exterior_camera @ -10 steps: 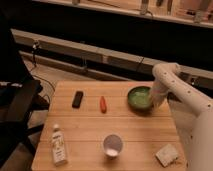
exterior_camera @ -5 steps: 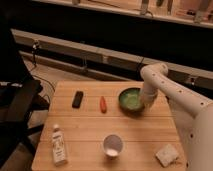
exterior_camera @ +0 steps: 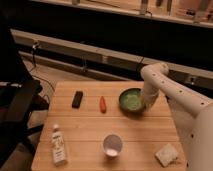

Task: Drag the ceramic bowl in a circle

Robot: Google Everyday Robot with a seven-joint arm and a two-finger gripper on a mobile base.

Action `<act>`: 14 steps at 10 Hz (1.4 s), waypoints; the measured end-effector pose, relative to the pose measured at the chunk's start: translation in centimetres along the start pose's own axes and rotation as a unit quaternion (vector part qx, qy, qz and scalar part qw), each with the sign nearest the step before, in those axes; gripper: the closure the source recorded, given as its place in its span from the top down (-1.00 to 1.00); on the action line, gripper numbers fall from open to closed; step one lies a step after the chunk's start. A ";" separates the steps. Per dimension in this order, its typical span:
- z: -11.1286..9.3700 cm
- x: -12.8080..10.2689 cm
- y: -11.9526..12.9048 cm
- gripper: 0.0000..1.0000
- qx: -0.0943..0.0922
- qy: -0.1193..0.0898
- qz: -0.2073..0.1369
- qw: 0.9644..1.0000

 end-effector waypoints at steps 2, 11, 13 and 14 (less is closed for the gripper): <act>-0.1 -1.7 -1.3 -1.00 -0.002 0.004 -0.017 1.000; -0.6 -2.2 -3.0 -1.00 -0.011 0.018 -0.071 0.997; -0.7 -2.0 -2.8 -1.00 -0.013 0.021 -0.078 0.997; -0.6 -2.0 -3.0 -1.00 -0.014 0.021 -0.083 0.996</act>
